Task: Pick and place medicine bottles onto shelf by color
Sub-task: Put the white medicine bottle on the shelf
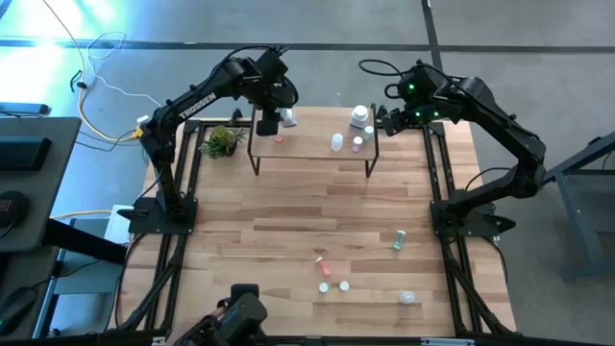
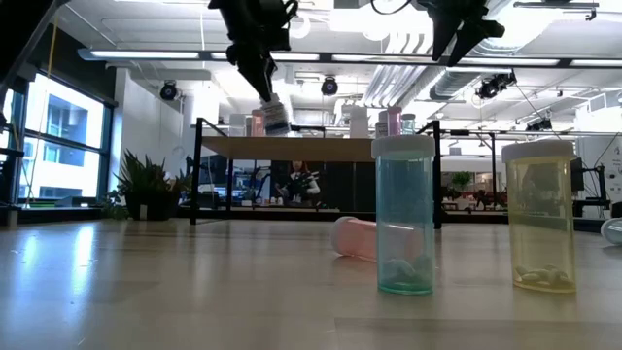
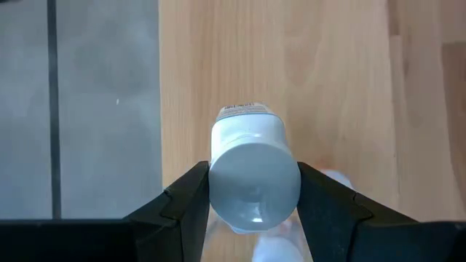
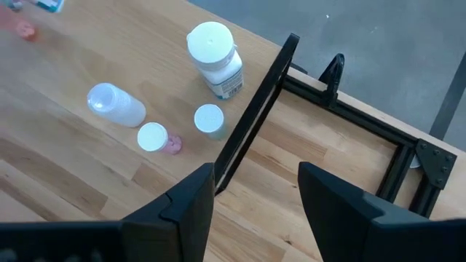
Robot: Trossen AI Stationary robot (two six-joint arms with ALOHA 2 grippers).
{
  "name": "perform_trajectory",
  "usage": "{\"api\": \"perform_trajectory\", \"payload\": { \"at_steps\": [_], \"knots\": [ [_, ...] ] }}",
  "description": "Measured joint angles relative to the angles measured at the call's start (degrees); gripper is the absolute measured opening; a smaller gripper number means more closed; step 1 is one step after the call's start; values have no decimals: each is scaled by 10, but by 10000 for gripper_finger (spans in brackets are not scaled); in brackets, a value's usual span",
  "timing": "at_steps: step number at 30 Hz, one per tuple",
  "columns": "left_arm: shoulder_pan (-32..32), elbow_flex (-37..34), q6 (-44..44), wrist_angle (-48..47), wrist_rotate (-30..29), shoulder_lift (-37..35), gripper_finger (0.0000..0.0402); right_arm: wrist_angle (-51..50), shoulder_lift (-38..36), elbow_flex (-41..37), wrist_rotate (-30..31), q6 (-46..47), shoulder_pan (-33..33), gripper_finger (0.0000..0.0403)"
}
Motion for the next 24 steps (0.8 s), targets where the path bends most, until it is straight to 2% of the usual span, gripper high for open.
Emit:
{"api": "perform_trajectory", "payload": {
  "at_steps": [7,24],
  "knots": [
    [-5,-6,16,45,4,0,162,0,0,0,0,0,0,190],
    [17,-6,11,46,-3,31,161,0,0,0,0,20,0,190]
  ]
}}
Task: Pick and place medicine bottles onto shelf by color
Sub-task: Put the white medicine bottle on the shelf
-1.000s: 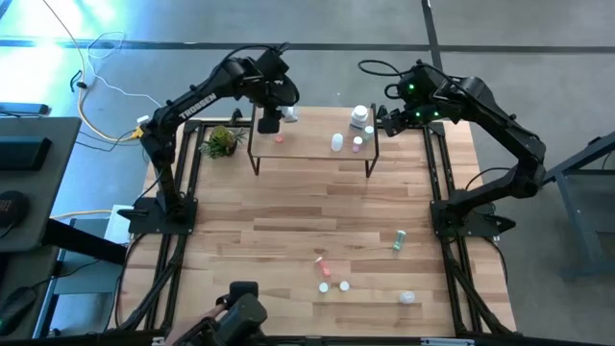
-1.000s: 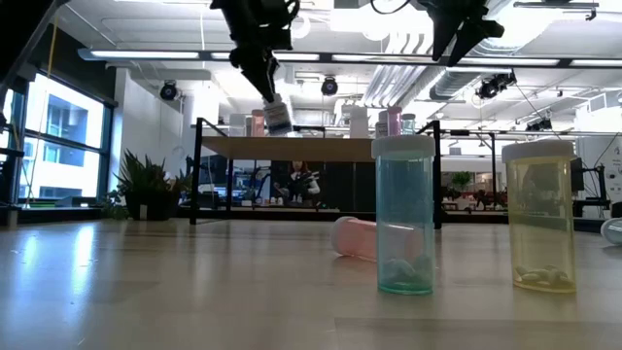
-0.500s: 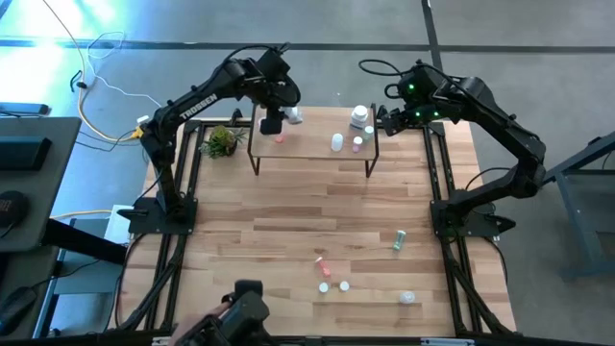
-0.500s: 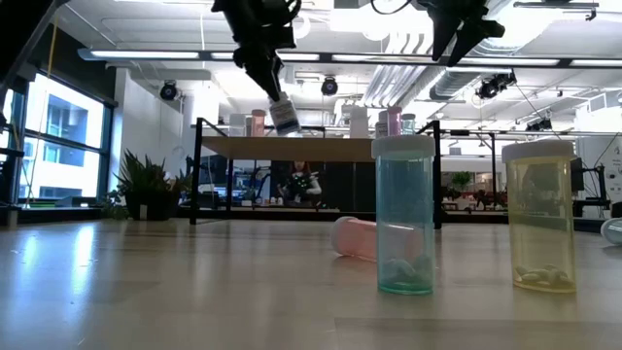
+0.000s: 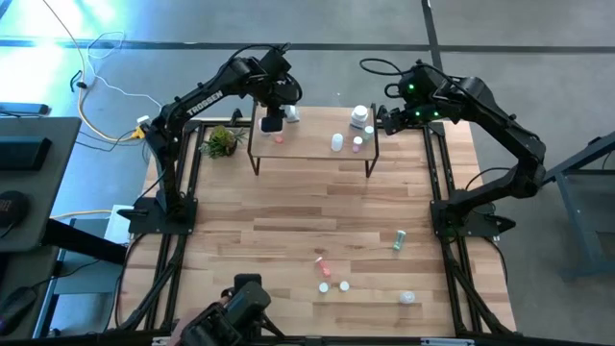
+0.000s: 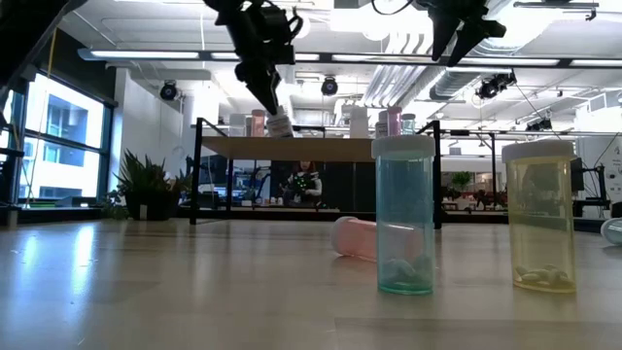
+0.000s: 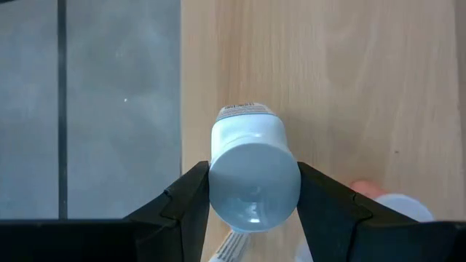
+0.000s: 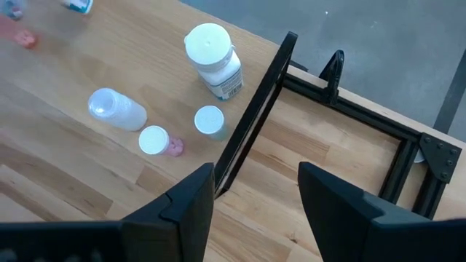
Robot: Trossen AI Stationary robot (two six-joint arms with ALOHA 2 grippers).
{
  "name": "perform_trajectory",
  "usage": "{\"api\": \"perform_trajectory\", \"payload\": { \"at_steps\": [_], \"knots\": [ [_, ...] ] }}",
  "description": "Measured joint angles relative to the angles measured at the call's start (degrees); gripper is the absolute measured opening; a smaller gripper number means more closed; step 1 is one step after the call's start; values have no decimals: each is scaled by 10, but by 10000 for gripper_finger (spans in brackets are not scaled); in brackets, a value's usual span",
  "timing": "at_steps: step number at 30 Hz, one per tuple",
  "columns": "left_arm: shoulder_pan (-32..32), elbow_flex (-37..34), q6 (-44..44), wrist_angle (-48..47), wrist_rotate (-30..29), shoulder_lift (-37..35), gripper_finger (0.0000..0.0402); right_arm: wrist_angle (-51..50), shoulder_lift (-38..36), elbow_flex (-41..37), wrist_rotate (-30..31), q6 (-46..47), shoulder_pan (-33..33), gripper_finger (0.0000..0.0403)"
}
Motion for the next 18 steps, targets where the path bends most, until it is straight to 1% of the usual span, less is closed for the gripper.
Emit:
{"api": "perform_trajectory", "payload": {
  "at_steps": [8,11,18],
  "knots": [
    [-2,0,0,-3,-7,2,166,0,0,0,0,0,0,190],
    [-2,0,0,-3,-17,2,171,0,0,0,0,0,0,190],
    [-2,0,0,-3,-19,3,191,0,0,0,-1,0,0,190]
  ]
}}
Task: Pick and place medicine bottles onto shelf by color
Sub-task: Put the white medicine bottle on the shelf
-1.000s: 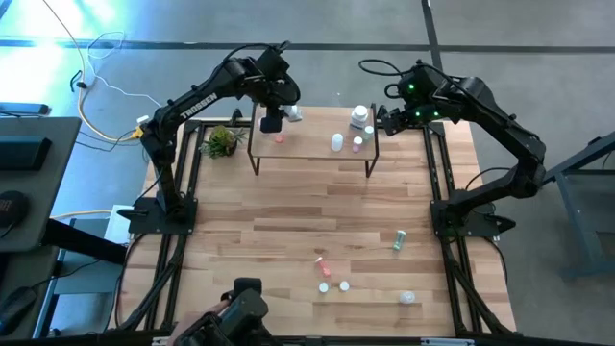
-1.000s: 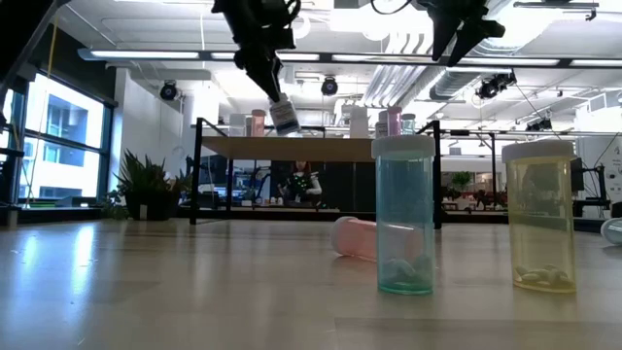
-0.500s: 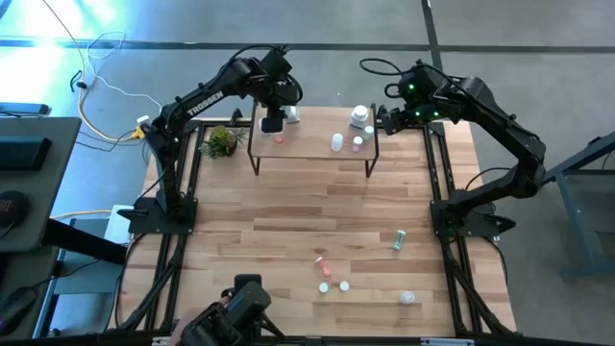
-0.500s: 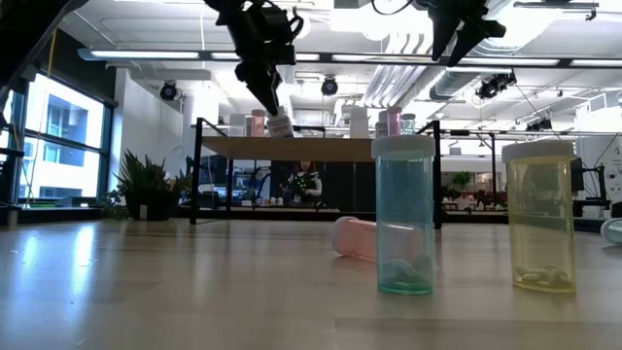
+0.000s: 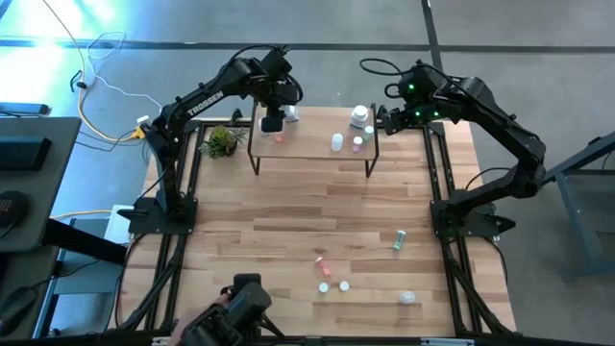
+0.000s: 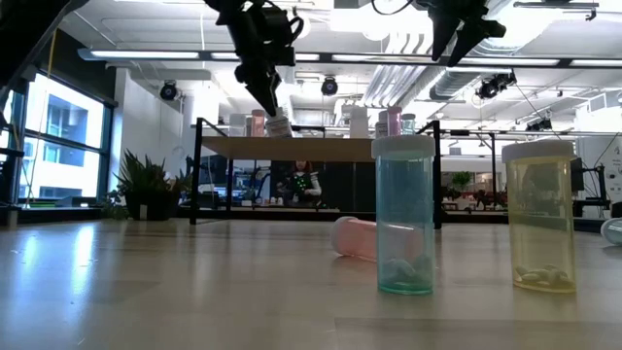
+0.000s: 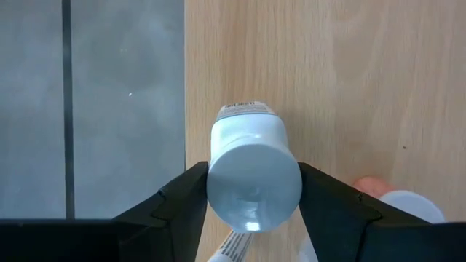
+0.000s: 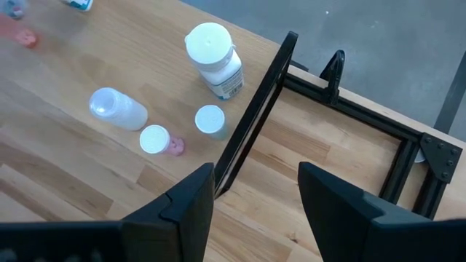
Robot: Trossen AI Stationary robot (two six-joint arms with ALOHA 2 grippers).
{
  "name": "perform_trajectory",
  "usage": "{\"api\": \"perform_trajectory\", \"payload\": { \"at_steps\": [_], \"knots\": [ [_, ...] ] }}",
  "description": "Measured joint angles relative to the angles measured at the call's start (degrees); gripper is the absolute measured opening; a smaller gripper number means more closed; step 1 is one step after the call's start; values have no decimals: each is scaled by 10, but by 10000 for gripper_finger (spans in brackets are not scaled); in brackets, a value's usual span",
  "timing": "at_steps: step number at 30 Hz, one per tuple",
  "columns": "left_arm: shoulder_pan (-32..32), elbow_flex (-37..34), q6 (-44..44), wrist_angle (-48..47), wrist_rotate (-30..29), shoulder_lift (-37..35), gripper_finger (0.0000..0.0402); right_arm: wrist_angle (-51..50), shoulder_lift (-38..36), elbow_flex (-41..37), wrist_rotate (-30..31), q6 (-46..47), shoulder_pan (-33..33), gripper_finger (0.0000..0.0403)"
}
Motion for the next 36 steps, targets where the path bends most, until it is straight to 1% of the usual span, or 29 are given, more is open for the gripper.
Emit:
{"api": "perform_trajectory", "payload": {
  "at_steps": [8,19,21,25,36],
  "knots": [
    [-7,0,-1,0,-5,2,210,0,0,0,-1,0,0,190],
    [-7,0,-6,9,-11,2,214,0,0,0,0,0,0,190],
    [-7,0,-10,9,-20,2,214,0,0,0,0,0,0,190],
    [-10,0,-10,9,-63,1,214,0,0,0,0,0,0,190],
    [-22,0,-29,12,-70,-20,214,0,0,0,1,0,0,190]
  ]
}}
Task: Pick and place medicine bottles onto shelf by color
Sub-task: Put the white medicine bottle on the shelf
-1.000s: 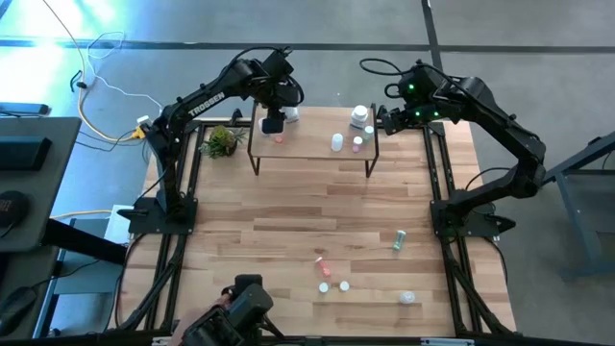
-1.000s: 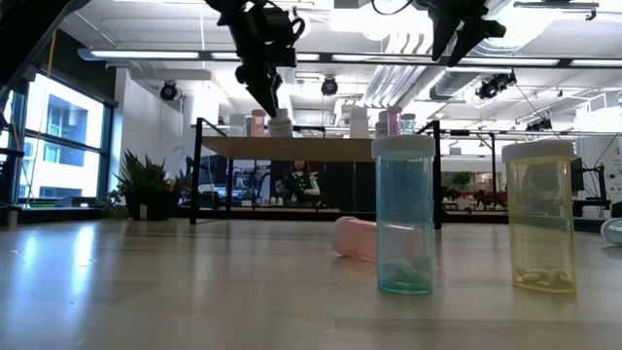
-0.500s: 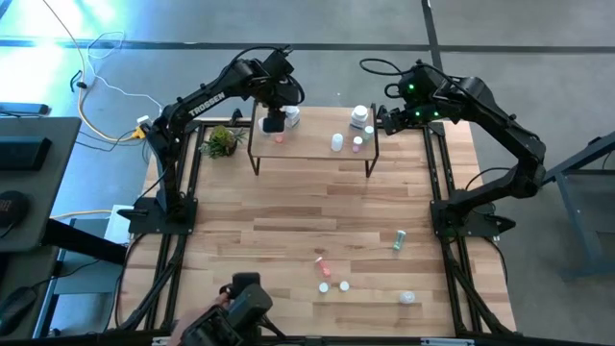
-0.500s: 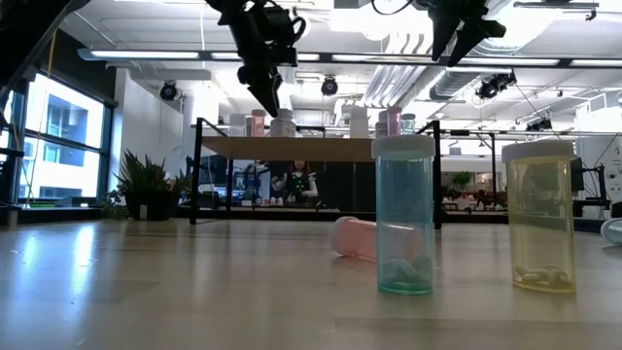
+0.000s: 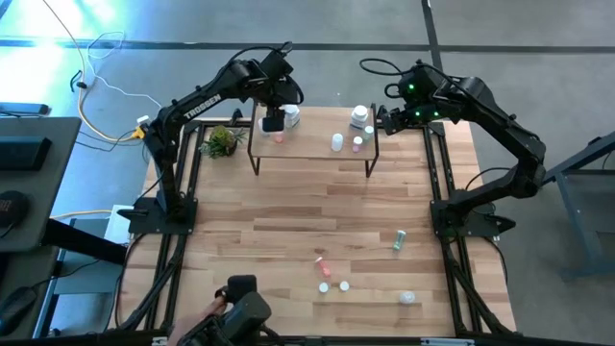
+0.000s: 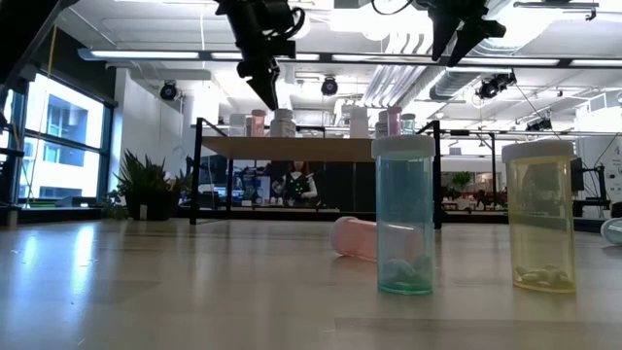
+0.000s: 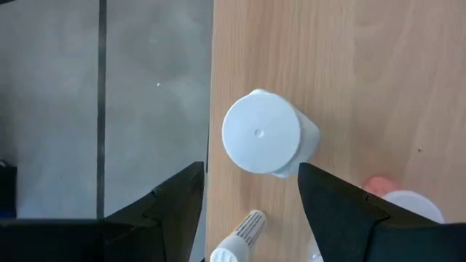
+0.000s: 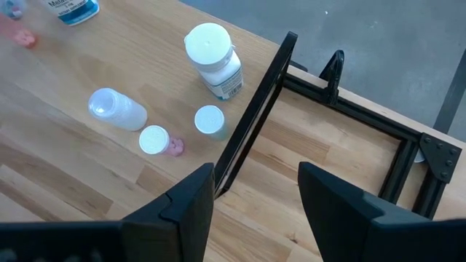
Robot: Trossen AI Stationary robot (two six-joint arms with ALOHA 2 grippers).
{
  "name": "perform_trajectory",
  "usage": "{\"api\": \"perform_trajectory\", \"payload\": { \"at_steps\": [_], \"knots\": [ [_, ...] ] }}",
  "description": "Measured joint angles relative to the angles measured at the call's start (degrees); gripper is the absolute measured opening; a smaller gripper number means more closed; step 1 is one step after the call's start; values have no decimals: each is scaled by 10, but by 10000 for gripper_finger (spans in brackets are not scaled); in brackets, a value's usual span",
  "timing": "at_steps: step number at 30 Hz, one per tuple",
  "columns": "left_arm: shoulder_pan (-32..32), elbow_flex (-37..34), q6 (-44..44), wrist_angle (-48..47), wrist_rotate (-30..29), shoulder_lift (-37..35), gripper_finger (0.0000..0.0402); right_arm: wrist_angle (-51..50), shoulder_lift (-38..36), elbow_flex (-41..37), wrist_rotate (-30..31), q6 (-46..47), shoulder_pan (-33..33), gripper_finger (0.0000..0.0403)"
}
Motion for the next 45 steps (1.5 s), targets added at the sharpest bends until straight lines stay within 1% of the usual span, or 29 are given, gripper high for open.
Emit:
{"api": "perform_trajectory", "payload": {
  "at_steps": [5,18,22,27,31,45],
  "knots": [
    [-6,2,-13,0,-8,-3,214,0,0,0,0,2,0,190],
    [-35,20,-122,6,-17,-3,214,0,0,0,0,17,0,190],
    [-44,20,-141,26,-25,-2,214,0,0,0,0,27,0,190],
    [-48,20,-152,42,-38,4,214,0,0,0,0,28,0,190],
    [-47,20,-167,36,-29,11,214,0,0,0,0,28,0,190],
    [-42,20,-181,33,-36,18,213,0,0,0,-1,27,0,190]
  ]
}}
